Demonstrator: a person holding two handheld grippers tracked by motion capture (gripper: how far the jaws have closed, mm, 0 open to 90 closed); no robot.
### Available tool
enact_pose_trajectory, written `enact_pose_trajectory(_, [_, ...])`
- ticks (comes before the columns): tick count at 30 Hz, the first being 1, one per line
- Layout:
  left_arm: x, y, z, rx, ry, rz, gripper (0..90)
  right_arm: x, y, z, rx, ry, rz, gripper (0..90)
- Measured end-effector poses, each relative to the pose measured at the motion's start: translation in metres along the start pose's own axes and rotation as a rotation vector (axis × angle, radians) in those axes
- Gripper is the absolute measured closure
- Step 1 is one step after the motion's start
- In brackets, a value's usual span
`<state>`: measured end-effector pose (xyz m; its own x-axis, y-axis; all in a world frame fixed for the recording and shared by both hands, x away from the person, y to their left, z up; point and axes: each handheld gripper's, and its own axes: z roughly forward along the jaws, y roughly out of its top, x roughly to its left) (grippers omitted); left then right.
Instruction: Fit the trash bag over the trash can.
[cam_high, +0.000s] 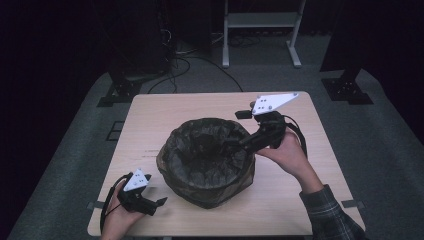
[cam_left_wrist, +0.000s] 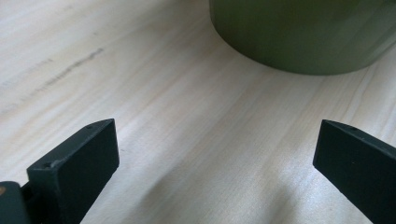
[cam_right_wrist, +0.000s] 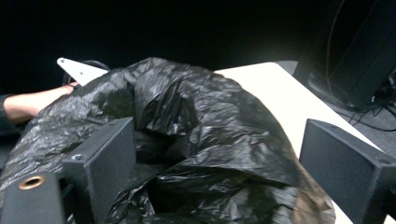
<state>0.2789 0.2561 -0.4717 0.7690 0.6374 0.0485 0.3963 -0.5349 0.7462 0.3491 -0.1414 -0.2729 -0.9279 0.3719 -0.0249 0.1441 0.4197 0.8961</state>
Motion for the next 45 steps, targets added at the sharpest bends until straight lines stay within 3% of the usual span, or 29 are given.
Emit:
enact_pose_trajectory(4, [0.0, -0.005, 0.008, 0.032, -0.002, 0.009, 0.0, 0.002, 0.001, 0.009, 0.034, 0.013, -0.019, 9.4])
enact_pose_trajectory(12, [0.0, -0.005, 0.012, 0.043, -0.024, -0.002, 0.0, 0.005, -0.001, 0.031, 0.13, 0.061, -0.058, 9.4])
enact_pose_trajectory(13, [0.001, -0.005, 0.012, 0.047, -0.035, -0.009, 0.0, 0.006, -0.002, 0.038, 0.17, 0.076, -0.066, 9.4])
enact_pose_trajectory(14, [0.001, -0.005, 0.012, 0.049, -0.038, -0.013, 0.0, 0.006, -0.002, 0.038, 0.17, 0.076, -0.066, 9.4])
enact_pose_trajectory(19, [0.001, -0.005, 0.012, 0.049, -0.039, -0.013, 0.0, 0.009, -0.006, 0.056, 0.284, 0.101, -0.085, 9.4])
enact_pose_trajectory(24, [0.001, -0.005, 0.012, 0.049, -0.039, -0.013, 0.0, 0.015, -0.006, 0.072, 0.386, 0.099, -0.128, 9.5])
enact_pose_trajectory(33, [0.001, -0.005, 0.012, 0.049, -0.039, -0.013, 0.0, 0.024, -0.01, 0.087, 0.521, 0.109, -0.198, 9.6])
enact_pose_trajectory(38, [0.001, -0.005, 0.012, 0.049, -0.039, -0.013, 0.0, 0.025, -0.009, 0.09, 0.574, 0.122, -0.183, 9.5])
enact_pose_trajectory(45, [0.001, -0.005, 0.012, 0.049, -0.039, -0.013, 0.0, 0.022, -0.002, 0.083, 0.523, 0.126, -0.153, 9.4])
